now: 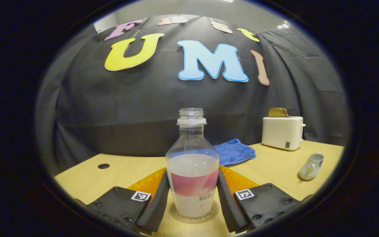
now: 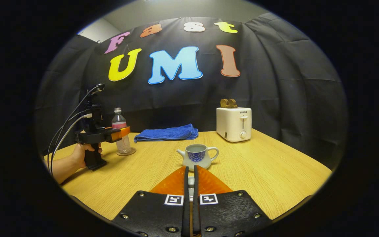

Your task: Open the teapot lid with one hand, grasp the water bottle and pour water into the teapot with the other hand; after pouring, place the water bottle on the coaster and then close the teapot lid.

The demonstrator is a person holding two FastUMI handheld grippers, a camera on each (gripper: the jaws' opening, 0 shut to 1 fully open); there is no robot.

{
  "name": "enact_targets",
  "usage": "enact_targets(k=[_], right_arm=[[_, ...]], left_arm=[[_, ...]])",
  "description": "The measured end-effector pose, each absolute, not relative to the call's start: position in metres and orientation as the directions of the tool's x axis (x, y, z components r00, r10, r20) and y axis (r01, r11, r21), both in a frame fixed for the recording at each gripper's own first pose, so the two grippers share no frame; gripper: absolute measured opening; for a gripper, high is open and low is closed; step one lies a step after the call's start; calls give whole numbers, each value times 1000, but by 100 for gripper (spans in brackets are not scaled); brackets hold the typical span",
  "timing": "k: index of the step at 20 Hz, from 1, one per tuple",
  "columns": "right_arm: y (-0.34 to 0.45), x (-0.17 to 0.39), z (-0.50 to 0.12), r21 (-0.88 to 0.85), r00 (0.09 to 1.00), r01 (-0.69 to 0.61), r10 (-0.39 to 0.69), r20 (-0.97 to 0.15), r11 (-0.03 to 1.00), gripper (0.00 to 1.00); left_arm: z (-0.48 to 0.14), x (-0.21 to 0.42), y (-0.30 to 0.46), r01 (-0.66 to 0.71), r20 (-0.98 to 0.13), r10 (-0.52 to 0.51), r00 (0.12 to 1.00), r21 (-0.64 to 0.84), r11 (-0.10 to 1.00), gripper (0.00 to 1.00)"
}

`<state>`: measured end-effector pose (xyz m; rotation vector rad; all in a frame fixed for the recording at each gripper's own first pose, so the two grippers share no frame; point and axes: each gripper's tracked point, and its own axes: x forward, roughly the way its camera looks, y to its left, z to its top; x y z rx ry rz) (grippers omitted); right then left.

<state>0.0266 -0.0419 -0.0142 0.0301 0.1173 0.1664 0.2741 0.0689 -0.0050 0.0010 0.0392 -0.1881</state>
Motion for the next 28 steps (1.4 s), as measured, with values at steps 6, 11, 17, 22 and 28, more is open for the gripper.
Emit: enact_targets(k=[6,11,17,22,28], right_arm=[[-43,27,-14,35,981,-155,158,-116,987,4],[-44,26,-13,38,981,-154,158,-112,987,4],[-41,19,-5,32,982,-164,166,-87,986,4],[-39,17,4,30,984,-166,167,-63,986,4],[-44,44,38,-16,990,-140,141,21,990,4]], left_arm=[[-8,277,69,190,-36,-192,981,-35,981,87],[3,270,65,189,-18,-189,982,-29,982,100],[6,251,72,143,-25,-143,989,22,989,100],[13,207,70,131,-21,-130,991,26,991,100],[30,132,38,175,6,-175,984,48,983,100]])
